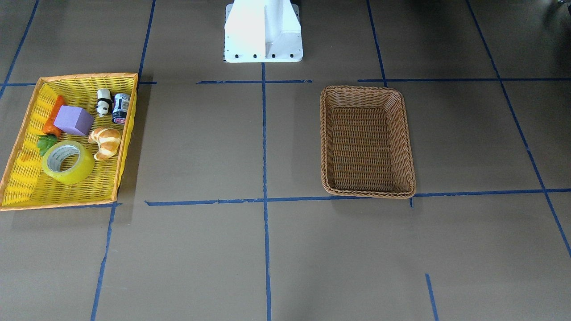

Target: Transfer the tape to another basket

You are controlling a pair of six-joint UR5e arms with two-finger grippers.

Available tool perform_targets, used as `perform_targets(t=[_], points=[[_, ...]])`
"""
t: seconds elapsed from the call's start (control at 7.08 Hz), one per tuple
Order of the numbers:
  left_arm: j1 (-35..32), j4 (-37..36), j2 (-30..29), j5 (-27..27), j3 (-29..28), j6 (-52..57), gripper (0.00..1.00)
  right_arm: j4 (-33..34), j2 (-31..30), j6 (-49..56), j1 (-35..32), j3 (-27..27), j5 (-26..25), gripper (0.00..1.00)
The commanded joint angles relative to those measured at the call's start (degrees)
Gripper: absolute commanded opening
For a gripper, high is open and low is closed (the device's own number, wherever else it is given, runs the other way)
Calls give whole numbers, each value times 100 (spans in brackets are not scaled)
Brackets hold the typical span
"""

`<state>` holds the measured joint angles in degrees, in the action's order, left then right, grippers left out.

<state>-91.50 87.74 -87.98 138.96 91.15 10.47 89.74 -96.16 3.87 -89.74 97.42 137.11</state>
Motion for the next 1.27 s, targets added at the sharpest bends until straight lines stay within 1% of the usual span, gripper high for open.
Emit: perform_targets(t=[0.0, 1.13], points=[[1, 15, 0, 0, -1, -1, 100, -9, 9, -9, 0, 14, -9, 100], [-8, 94, 9, 9, 51, -10, 100, -9, 53, -18, 0, 23, 0, 100]])
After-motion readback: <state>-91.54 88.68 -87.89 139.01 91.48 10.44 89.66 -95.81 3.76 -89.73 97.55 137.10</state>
